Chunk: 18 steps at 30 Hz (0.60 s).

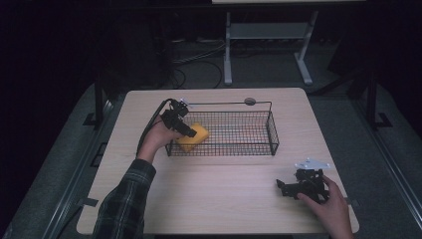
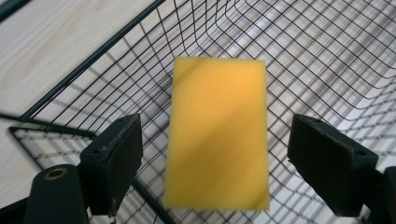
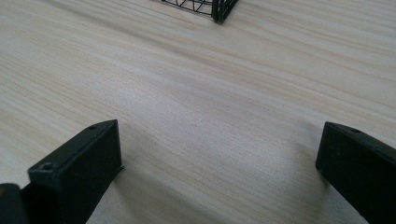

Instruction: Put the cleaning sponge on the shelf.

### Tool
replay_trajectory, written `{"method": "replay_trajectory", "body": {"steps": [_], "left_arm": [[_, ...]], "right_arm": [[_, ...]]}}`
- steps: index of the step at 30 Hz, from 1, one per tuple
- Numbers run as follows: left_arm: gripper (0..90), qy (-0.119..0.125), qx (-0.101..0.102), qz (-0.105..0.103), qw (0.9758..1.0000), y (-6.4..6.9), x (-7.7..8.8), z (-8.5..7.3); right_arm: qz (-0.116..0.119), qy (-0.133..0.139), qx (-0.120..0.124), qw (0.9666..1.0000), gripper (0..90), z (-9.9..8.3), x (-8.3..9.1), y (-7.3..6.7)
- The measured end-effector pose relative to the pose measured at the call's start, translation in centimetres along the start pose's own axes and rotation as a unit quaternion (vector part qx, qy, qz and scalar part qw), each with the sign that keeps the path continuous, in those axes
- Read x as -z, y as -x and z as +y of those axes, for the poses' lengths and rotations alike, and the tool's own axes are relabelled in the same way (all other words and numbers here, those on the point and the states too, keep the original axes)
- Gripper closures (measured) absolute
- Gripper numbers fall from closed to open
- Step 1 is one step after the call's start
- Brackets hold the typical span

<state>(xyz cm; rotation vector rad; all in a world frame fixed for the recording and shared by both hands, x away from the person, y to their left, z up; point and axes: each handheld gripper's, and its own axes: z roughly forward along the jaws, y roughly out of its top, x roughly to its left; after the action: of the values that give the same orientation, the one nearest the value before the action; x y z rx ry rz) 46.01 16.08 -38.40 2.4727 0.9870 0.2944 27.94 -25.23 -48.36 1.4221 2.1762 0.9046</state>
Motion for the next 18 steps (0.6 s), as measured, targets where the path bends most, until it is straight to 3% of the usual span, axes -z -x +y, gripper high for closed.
{"method": "replay_trajectory", "body": {"steps": [8,10,18], "left_arm": [[17.9,0.029,0.002,0.004,0.9996,0.5,2.7,-2.3],[17.9,0.036,0.001,0.005,0.9993,1.0,3.6,-3.5],[17.9,0.050,0.003,0.009,0.9987,2.0,5.3,-6.3]], "right_arm": [[0.000,0.000,0.000,1.0000,0.0,0.0,0.0,0.0],[0.000,0.000,0.001,1.0000,0.0,0.0,0.0,0.0],[0.000,0.000,0.000,1.0000,0.0,0.0,0.0,0.0]]}}
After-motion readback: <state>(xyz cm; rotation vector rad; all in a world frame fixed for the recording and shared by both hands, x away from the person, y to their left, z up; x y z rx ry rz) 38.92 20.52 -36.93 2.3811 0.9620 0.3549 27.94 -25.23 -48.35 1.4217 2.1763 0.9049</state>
